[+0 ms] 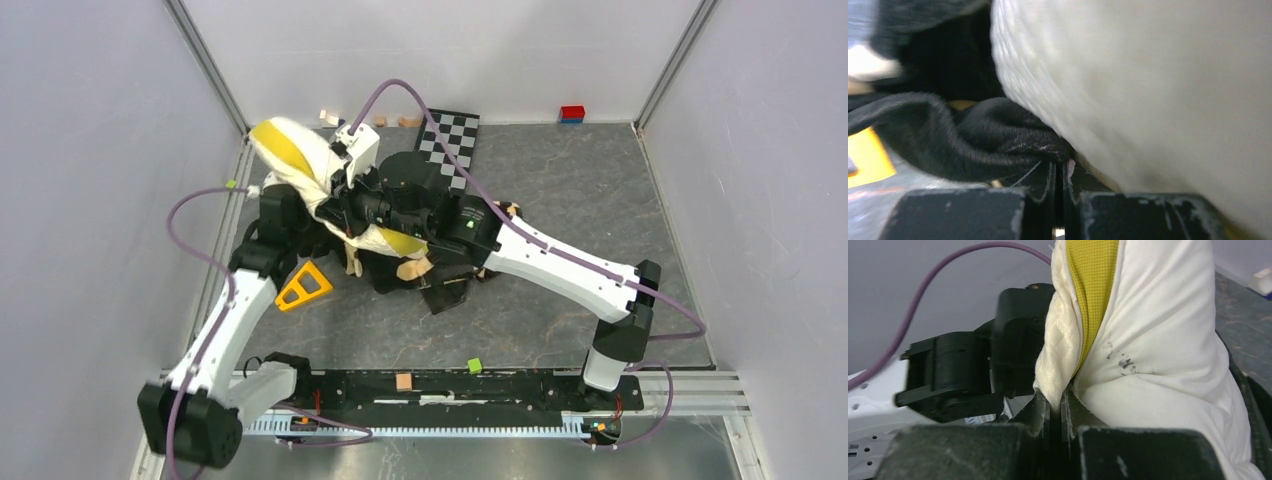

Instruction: Put the pillow into the pillowcase

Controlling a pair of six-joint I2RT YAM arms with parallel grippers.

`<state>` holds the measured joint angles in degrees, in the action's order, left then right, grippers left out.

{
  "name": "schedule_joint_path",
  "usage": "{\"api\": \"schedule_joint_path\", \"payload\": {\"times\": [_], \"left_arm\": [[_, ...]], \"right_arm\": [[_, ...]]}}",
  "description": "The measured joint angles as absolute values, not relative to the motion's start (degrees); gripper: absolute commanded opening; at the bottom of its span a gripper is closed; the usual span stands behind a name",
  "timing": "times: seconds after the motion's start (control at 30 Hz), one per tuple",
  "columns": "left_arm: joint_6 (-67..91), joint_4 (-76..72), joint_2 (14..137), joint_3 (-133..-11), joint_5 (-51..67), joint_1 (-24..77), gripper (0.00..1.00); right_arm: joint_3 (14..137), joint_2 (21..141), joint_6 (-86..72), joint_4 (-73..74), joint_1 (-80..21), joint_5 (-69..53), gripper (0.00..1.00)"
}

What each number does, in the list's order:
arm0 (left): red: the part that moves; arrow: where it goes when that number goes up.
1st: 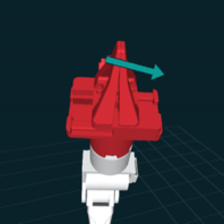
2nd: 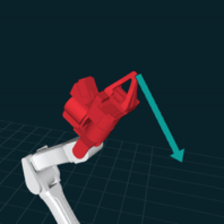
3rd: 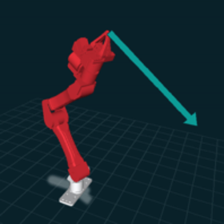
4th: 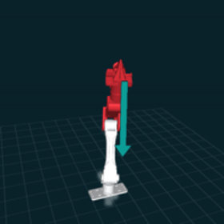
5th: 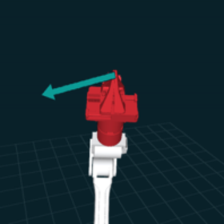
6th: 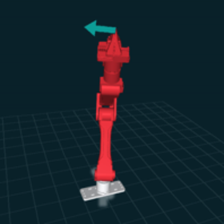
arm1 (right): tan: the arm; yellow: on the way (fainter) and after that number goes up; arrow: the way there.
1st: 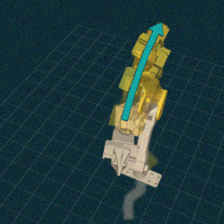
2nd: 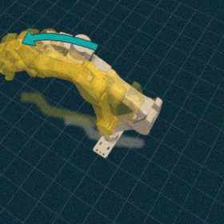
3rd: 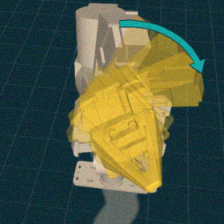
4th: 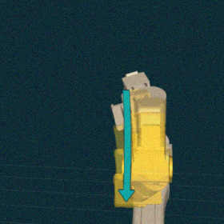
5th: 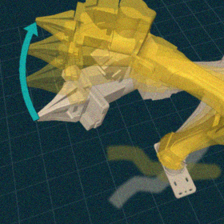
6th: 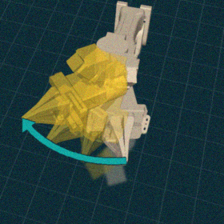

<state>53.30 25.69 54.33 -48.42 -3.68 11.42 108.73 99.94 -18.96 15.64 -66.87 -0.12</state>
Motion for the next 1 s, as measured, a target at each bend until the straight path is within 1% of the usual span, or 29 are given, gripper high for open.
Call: {"api": "schedule_joint_path", "payload": {"times": [0.1,0.2,0.33,0.43,0.5,0.67,0.77,0.9,0.93,0.97,1.0], "left_arm": [[52.9,20.8,62.8,-51.7,5.2,12.4,0.02],[51.7,18.2,71.2,-58.1,11.2,18.1,0.02],[51.1,16.1,75.2,-65.0,14.7,27.5,0.02],[51.1,15.1,77.1,-67.8,17.3,31.9,0.02],[51.2,14.7,77.8,-68.0,18.1,33.0,0.02],[51.8,14.8,79.3,-65.1,14.6,31.8,0.03],[53.4,13.0,79.2,-58.5,13.2,26.6,0.02],[53.5,14.4,79.2,-53.2,11.4,17.9,0.03],[53.5,15.1,79.3,-52.9,11.1,16.3,0.05],[53.3,15.5,79.5,-52.8,10.9,15.3,0.05],[53.1,15.9,79.9,-52.7,11.0,14.3,0.05]], "right_arm": [[114.0,100.0,-17.2,21.5,-68.0,7.1,0.0],[118.3,99.9,-14.4,24.8,-71.5,15.9,0.0],[122.6,100.6,-12.4,29.8,-75.3,22.5,0.0],[123.8,100.5,-12.1,31.1,-75.8,24.4,0.0],[123.5,100.3,-12.5,31.5,-75.2,24.2,0.0],[112.4,96.6,-15.8,25.3,-70.0,17.8,0.0],[107.5,96.6,-17.2,21.9,-67.1,12.8,0.0],[106.8,102.5,-17.8,17.8,-64.8,7.4,0.0],[106.9,103.8,-18.0,17.0,-64.6,6.4,0.04],[107.1,105.0,-18.2,16.0,-64.5,5.5,0.14],[107.2,105.7,-18.3,15.2,-64.4,4.9,0.31]]}}
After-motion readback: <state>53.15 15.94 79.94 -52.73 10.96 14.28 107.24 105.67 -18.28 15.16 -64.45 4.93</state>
